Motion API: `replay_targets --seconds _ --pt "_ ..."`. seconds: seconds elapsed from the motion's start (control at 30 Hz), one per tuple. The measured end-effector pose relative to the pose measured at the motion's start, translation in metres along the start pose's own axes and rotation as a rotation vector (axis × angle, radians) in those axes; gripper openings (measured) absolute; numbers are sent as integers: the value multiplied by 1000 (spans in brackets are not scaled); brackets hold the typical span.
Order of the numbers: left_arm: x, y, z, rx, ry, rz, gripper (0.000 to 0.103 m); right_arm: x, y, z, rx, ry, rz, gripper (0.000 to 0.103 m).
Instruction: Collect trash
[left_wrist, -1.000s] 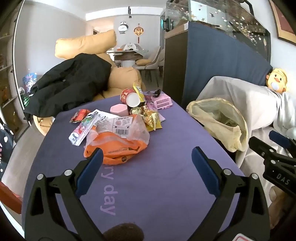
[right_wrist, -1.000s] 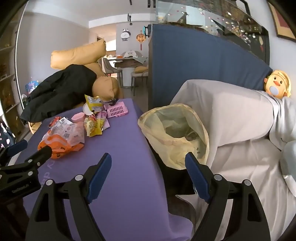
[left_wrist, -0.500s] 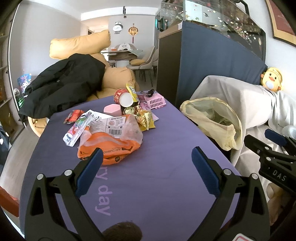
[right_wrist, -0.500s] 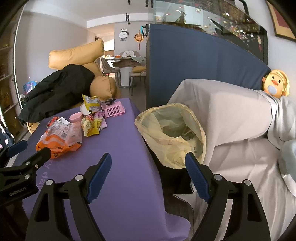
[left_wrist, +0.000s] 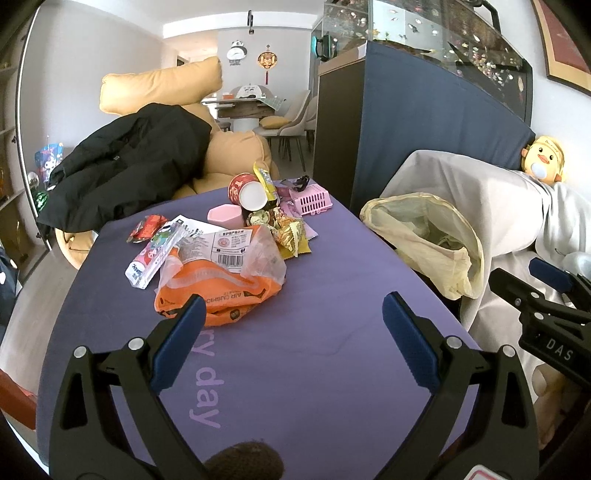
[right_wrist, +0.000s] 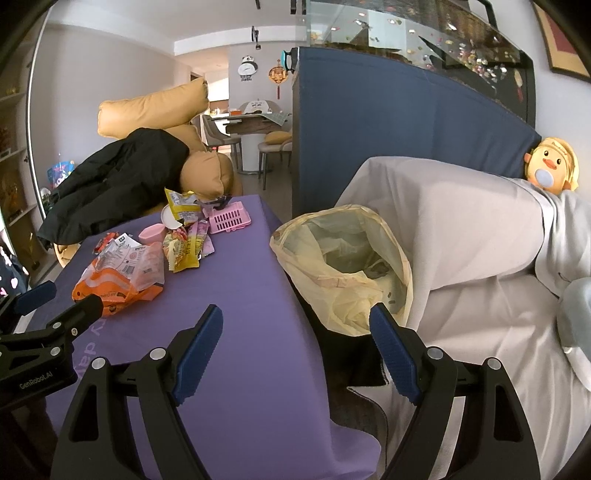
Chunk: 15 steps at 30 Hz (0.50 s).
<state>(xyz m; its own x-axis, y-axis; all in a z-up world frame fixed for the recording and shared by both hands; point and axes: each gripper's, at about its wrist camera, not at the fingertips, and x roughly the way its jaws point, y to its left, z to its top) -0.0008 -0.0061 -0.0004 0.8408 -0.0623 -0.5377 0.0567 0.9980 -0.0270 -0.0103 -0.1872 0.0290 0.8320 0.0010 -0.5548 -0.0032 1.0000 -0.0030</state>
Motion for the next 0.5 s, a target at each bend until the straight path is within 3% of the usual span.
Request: replay_targets --seconds 0.5 --pt "0 1 0 -1 1 -1 92 0 1 -1 3 -1 -2 78"
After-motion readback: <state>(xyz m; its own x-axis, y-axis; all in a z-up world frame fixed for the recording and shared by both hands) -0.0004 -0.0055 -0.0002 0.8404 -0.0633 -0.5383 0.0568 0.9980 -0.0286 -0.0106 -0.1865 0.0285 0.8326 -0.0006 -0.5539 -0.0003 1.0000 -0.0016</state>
